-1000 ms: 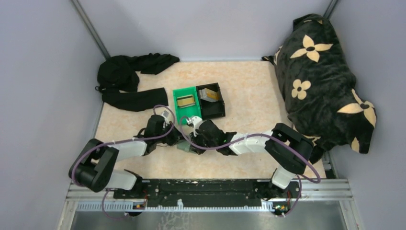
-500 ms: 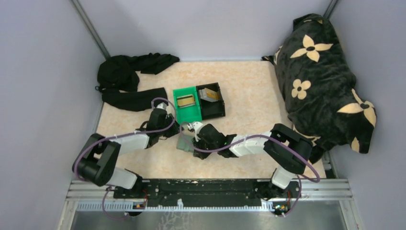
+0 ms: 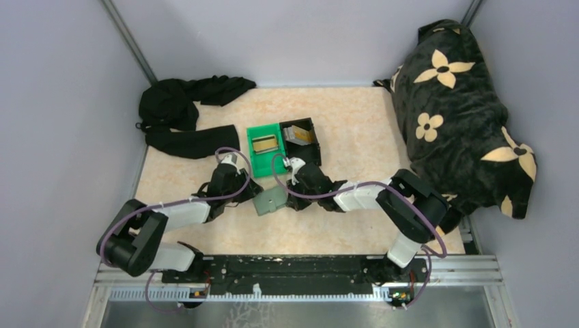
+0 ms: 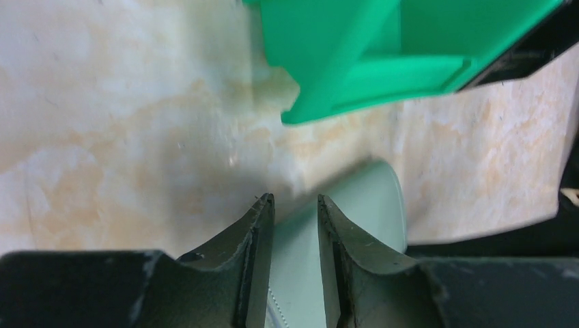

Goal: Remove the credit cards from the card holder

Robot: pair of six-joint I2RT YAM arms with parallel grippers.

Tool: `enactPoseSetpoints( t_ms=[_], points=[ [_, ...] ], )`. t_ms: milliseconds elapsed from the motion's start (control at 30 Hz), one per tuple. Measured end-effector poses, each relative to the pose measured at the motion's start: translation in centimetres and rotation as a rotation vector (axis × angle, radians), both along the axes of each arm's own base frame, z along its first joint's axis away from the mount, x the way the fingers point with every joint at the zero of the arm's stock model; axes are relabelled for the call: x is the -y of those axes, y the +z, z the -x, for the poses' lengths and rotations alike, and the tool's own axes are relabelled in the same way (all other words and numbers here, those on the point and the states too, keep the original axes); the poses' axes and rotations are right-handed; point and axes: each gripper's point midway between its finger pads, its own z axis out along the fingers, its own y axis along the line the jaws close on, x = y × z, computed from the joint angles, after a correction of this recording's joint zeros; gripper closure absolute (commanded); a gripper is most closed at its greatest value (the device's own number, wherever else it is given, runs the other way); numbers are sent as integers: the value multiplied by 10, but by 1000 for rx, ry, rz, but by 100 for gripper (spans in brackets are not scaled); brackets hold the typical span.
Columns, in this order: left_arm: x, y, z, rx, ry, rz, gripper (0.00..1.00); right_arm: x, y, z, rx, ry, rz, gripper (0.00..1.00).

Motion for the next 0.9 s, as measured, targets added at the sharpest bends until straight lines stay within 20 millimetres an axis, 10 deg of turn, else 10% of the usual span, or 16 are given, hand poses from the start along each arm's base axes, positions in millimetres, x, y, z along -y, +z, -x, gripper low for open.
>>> enactPoseSetpoints(
  t_ms=[600, 900],
  points=[
    [19, 1, 69, -111, -108, 13, 68, -17, 9, -54, 78, -45, 23, 100],
    [10, -3, 75, -141, -92, -25, 72, -49, 34, -21, 237, 35, 97, 60]
  ],
)
